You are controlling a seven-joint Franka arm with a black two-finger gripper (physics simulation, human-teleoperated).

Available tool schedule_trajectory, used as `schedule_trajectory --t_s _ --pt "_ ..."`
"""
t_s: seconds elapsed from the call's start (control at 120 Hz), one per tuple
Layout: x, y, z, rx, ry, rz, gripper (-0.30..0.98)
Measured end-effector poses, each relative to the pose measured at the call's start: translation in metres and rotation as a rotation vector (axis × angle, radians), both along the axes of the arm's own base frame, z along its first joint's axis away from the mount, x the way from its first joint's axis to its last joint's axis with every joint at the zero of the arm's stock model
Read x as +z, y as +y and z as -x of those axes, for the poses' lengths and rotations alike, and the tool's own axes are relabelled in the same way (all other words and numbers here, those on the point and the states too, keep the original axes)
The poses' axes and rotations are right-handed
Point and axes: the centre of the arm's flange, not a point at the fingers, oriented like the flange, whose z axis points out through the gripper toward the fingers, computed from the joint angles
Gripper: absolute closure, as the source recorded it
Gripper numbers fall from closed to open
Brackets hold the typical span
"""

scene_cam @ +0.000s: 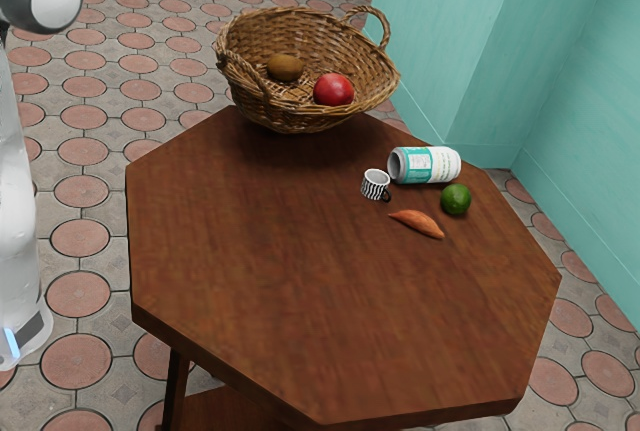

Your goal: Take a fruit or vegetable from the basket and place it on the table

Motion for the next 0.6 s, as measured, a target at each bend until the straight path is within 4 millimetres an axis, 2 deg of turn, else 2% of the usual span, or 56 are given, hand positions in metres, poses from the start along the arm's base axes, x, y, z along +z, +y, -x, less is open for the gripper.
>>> schedule_trajectory --t_s 0.1,0.167,0.467,0.6 --pt "0.001 -0.019 -0.016 -0.089 -0.031 -0.003 0.00" --pt "-0.001 -0.030 -0.015 -0.135 -0.046 0.013 0.00" --pt "-0.025 0.009 0.066 -0.097 -0.082 0.096 0.00" --pt "-0.031 0.018 0.081 -0.092 -0.073 0.091 0.00"
